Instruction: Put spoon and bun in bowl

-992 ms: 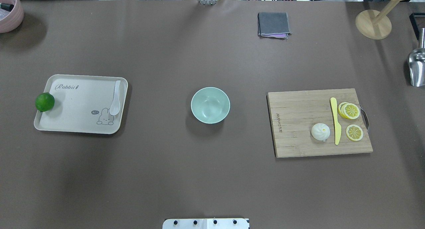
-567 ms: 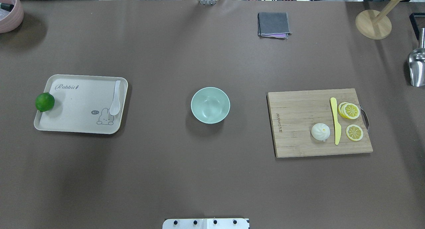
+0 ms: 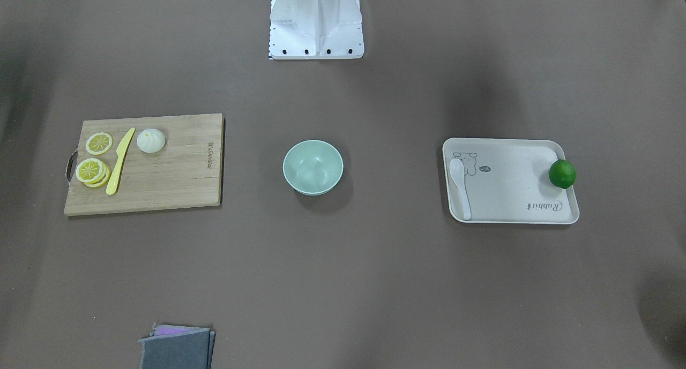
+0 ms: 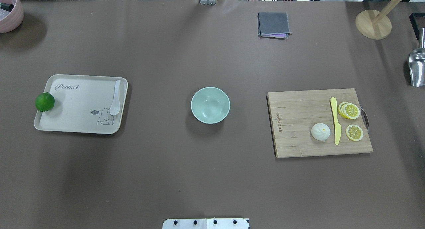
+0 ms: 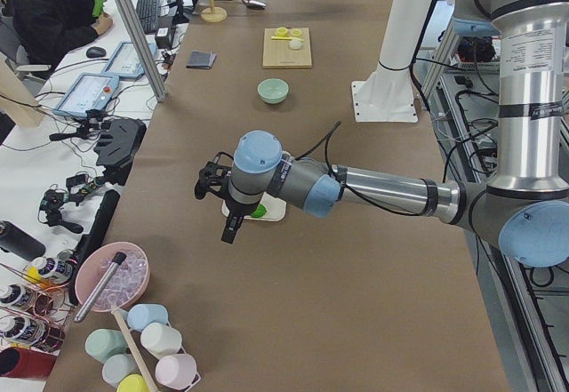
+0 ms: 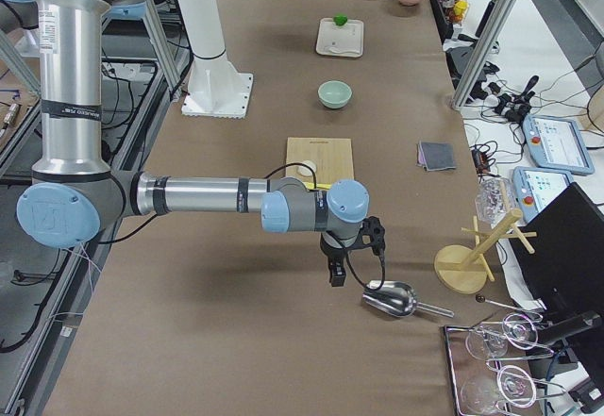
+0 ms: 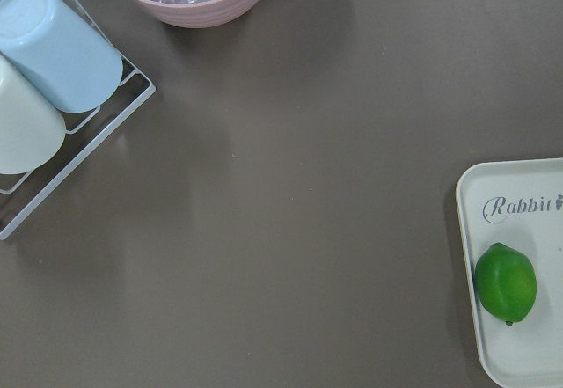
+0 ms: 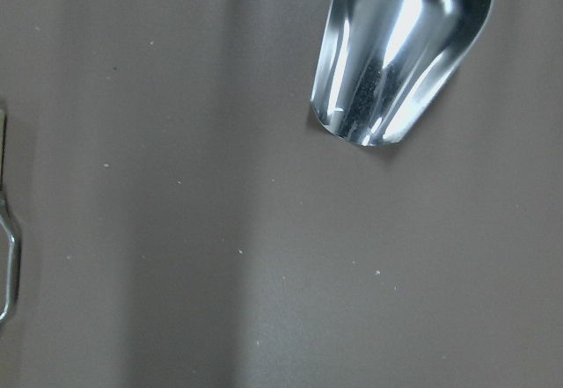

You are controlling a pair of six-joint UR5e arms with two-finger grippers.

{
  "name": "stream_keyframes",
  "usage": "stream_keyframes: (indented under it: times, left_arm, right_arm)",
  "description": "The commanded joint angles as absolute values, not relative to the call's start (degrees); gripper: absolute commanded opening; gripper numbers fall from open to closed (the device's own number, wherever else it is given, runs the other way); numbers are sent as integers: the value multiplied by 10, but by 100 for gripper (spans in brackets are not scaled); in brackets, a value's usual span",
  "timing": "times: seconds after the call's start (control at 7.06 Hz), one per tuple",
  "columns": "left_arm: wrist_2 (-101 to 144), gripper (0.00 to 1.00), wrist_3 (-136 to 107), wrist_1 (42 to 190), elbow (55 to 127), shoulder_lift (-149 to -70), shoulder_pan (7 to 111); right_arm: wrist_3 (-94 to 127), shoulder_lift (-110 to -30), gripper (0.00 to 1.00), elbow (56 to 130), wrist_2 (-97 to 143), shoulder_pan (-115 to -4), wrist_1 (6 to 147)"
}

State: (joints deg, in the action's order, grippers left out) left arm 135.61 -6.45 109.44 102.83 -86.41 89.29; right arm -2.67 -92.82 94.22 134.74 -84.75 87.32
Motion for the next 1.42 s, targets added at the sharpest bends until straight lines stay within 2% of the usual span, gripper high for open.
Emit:
stream_keyframes:
  times: [0.0,0.43,0.71,0.99,1.28]
  left_arm:
    - [1351,99,-134,1126,1027,-901,831]
    - [1269,99,-340,1184,1039,-940,719]
    - [1149,99,-485,1188,1028,-991,575]
    - [1054,98,-628,1178,980,-1059,481]
    - [1013,98,-663,1179,940,-1095,435]
  right_arm:
    - [-27,-889,100,947,1351,-826,873]
    - [-27,-878,100,954,1348,-815,868]
    - [-23,-895,100,950,1351,-814,826]
    - [74,-889,100,959,1353,-803,810]
    - [109,-887,100,959,1353,-787,774]
